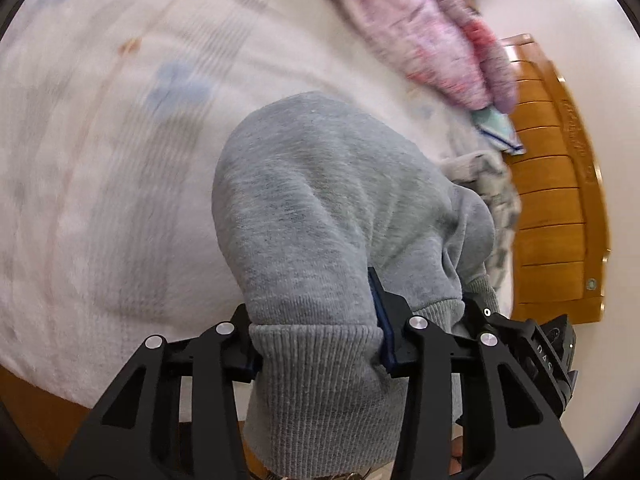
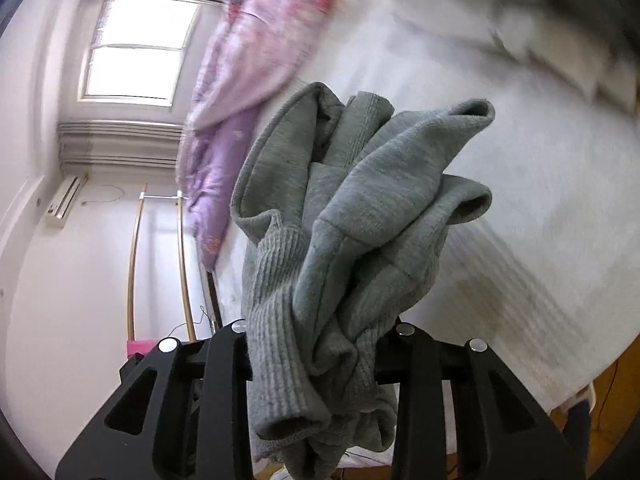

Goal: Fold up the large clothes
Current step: 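Lift the folded hoodie with both grippers and carry it onto the clothes stack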

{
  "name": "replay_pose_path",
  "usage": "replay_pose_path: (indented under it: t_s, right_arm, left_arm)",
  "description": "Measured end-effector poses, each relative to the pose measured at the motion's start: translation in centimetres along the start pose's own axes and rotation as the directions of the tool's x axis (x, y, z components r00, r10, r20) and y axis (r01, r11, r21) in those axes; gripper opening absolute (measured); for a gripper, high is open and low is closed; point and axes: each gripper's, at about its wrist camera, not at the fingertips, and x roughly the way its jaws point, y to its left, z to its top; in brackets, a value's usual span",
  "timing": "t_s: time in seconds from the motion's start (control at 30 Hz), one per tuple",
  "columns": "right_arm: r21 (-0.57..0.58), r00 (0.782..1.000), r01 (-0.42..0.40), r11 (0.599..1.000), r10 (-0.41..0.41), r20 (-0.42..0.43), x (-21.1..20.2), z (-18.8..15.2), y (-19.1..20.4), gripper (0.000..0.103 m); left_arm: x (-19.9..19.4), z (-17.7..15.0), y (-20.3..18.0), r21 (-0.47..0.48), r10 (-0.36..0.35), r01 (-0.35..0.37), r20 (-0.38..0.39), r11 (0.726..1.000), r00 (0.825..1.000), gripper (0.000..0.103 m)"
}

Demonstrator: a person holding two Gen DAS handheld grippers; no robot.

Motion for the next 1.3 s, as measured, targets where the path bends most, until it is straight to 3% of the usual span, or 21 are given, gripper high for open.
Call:
replay_pose_path:
  t_s: [0.2,0.37,0.57,0.7,0.8,0.9,1.03,1.13,1.3]
  right_arm:
    - [-0.108,0.991,-0.083,0.991,0.093,0.097,-6.0,3.2,5.8,0.030]
    - [-0.193,0.970,-0.129,0.973,0.164,0.179,-11.6,7.8,7.8,0.030]
    - [-0.221,0.945,-0.162,0.962,0.216,0.246,-17.4,14.4,5.9,0.030]
    - [-0.244,0.924,-0.225,0.943,0.286,0.255,-19.5,22.2,3.7,0.030]
    - [-0.246,0.923,-0.241,0.939,0.300,0.241,-20.0,27.1,1.5,0.030]
    - [-0.210,0.953,-0.185,0.960,0.227,0.202,-19.5,31.3,-1.0,0.031]
    - [-0.092,0.994,0.003,0.996,0.008,0.113,-16.7,33.9,-6.6,0.032]
    - [-0.025,0.984,0.179,0.984,-0.178,0.028,-15.1,33.8,-10.8,0.034]
    - [-0.017,0.962,0.272,0.962,-0.272,0.013,-15.8,33.3,-13.4,0.046]
  left_arm:
    - [-4.3,1.5,-8.7,0.115,-0.099,0.085,0.118,0.990,0.988,0.042]
    - [-4.2,2.0,-16.8,0.229,-0.180,0.138,0.172,0.964,0.968,0.042]
    - [1.0,1.7,-27.0,0.310,-0.241,0.171,0.202,0.935,0.949,0.042]
    - [5.2,1.8,-33.4,0.338,-0.269,0.178,0.242,0.924,0.932,0.042]
    - [9.0,2.0,-36.9,0.323,-0.256,0.163,0.270,0.932,0.928,0.042]
    - [13.7,2.3,-38.7,0.292,-0.192,0.108,0.277,0.950,0.941,0.042]
    - [21.6,1.6,-37.4,0.160,-0.057,0.029,0.174,0.987,0.983,0.043]
    - [24.5,0.2,-36.7,0.176,0.018,-0.045,0.154,0.983,0.988,0.049]
    - [25.2,-1.0,-36.3,0.192,0.075,-0.107,0.168,0.976,0.983,0.068]
